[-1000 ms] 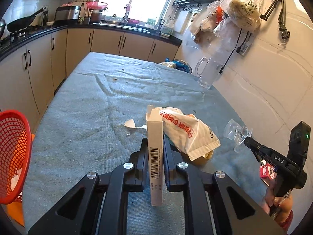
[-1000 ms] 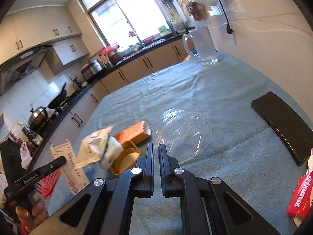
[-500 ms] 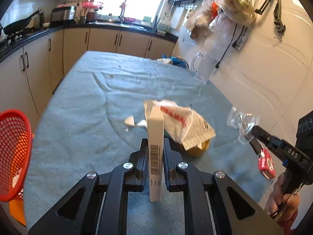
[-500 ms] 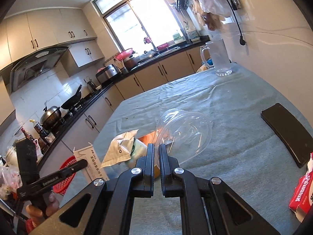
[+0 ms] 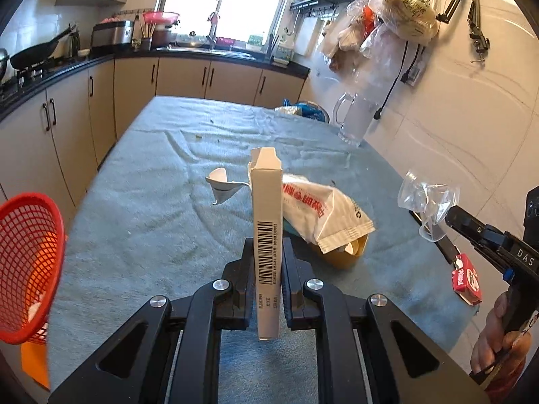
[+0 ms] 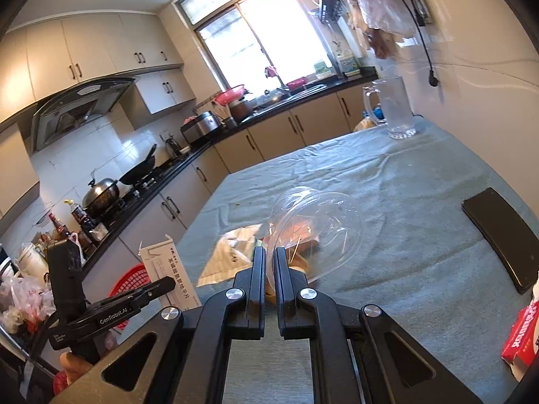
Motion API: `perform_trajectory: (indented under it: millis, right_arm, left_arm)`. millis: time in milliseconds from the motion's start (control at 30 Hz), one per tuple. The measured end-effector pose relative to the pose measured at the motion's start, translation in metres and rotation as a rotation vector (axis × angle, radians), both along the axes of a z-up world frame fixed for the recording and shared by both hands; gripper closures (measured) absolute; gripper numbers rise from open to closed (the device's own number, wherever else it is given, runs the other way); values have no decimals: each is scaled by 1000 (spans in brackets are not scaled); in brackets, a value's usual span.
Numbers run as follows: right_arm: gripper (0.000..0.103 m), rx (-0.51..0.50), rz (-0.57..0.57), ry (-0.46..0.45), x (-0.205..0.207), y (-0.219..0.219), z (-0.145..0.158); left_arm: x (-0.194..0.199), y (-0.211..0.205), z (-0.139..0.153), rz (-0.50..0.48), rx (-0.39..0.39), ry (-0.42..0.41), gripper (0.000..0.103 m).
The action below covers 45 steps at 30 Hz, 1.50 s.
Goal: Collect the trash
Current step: 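Lift the white box with the left tool toward the basket while the right tool closes beside the clear lid, then carry the white box and clear lid over the red basket and open both tools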
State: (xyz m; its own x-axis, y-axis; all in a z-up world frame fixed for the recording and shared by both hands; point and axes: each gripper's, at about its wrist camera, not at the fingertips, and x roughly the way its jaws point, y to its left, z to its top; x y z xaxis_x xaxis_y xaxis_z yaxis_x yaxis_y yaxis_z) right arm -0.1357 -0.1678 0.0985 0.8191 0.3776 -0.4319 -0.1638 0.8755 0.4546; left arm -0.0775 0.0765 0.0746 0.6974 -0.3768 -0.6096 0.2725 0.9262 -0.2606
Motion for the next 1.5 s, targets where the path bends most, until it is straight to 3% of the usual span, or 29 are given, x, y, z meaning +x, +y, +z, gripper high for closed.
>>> perform_trajectory:
  millis: [367,867,1167,1500]
  right_arm:
    - [97,10,187,-12,9,59,10]
    - [97,-3,429,43,38,169,6]
    - [97,5,571,96,60,243,-2]
    - [97,-15,681,178,84,318,-26]
  left_arm:
    - [-23,45,22,96,23,-72,90]
    - [-51,163,33,329,-4,-118,90]
    - [-55,225,19,441,-18,-98,90]
    - [-47,256,-10,494,-23,-28,90]
